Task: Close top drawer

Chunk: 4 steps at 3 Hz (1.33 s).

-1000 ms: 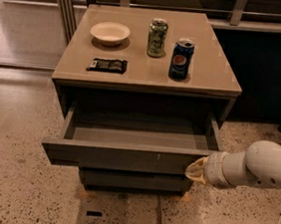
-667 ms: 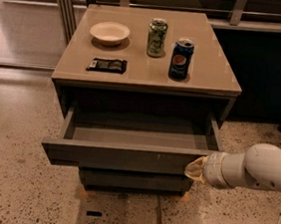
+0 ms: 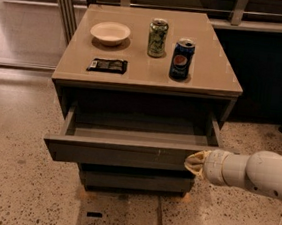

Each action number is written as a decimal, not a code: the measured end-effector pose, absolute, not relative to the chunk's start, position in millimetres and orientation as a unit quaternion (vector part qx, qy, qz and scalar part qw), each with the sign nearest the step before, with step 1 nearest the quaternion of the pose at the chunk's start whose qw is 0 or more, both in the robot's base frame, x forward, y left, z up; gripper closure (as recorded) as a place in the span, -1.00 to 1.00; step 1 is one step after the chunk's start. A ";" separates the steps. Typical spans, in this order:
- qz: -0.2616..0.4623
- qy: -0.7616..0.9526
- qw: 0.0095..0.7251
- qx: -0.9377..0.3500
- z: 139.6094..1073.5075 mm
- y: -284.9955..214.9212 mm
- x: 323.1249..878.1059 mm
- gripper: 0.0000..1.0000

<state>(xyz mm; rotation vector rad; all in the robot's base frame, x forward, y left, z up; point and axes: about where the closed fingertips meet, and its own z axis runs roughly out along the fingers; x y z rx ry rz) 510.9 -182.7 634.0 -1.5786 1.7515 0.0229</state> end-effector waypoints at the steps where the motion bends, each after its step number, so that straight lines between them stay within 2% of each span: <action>1: -0.013 0.675 0.415 -0.610 632.7 -185.6 532.5 1.00; 3: -0.038 0.670 0.447 -0.592 616.3 -193.3 588.9 1.00; 4: -0.051 0.659 0.458 -0.594 617.3 -181.9 642.8 1.00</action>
Offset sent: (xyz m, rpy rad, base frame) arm 0.0803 -0.0157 -0.0167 0.0423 -0.1912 -0.0635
